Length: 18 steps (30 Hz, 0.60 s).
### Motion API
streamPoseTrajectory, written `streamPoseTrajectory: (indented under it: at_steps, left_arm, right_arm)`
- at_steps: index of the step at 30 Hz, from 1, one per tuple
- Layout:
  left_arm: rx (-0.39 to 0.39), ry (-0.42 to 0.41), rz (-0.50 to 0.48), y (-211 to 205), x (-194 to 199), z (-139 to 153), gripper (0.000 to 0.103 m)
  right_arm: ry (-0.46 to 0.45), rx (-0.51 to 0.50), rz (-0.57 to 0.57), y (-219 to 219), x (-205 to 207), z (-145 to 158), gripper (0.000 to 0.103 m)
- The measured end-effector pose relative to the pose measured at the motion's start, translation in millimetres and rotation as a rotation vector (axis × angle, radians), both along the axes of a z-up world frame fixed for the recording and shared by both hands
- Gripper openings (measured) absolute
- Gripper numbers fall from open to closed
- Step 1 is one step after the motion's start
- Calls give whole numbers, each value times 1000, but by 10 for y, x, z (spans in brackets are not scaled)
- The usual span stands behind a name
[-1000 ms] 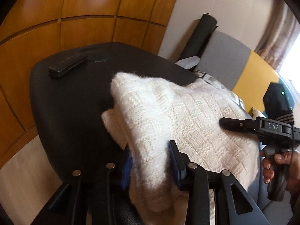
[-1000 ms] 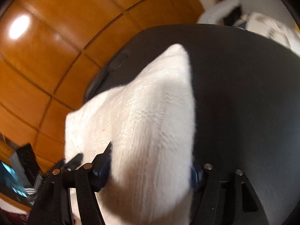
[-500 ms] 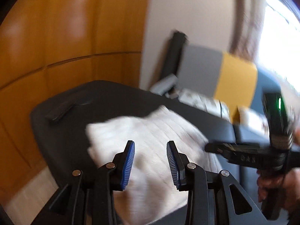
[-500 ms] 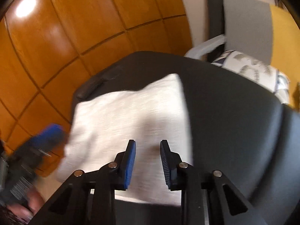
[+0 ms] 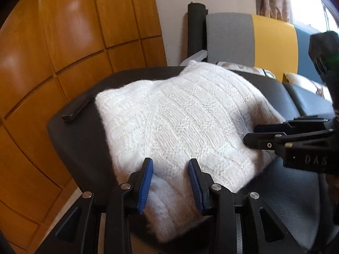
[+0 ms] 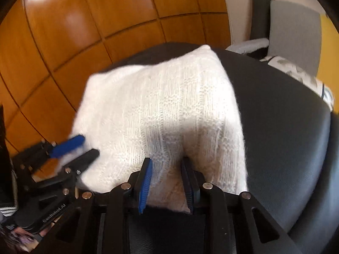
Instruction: Fold clothes
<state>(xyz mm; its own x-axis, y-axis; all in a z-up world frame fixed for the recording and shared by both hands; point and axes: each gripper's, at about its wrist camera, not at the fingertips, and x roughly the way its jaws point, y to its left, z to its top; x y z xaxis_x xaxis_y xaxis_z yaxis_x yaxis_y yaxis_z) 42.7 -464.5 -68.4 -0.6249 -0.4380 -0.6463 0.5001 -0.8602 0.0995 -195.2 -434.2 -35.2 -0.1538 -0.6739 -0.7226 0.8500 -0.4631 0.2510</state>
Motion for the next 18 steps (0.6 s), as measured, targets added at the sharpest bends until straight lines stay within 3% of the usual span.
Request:
streamPoseTrajectory:
  at_steps: [2,6,9,10,11,13,18]
  left_arm:
    - [18,4,10,-12,27,19,37]
    - [40,7,38,-1,101,63,37]
    - [74,41,96,136,342,248,39]
    - [88,48,119,162,374,292,46]
    - [101,51,145,213,420,335,59]
    - [111,56,192,320,509,415,74]
    - [34,119,313,580,739,713,87]
  right_arm:
    - [8,-30,-39,135,-9,111,29]
    - [-18,22,-80,273,-99,74,29]
    - [-3,-20,-101,444,-4,149,29]
    - [8,-29,-107,502,67,195,34]
    - [16,-22,-116,548,152,233,40]
    - [34,9,-140,630,325,307,43]
    - [102,61,-144,677,711,449,56]
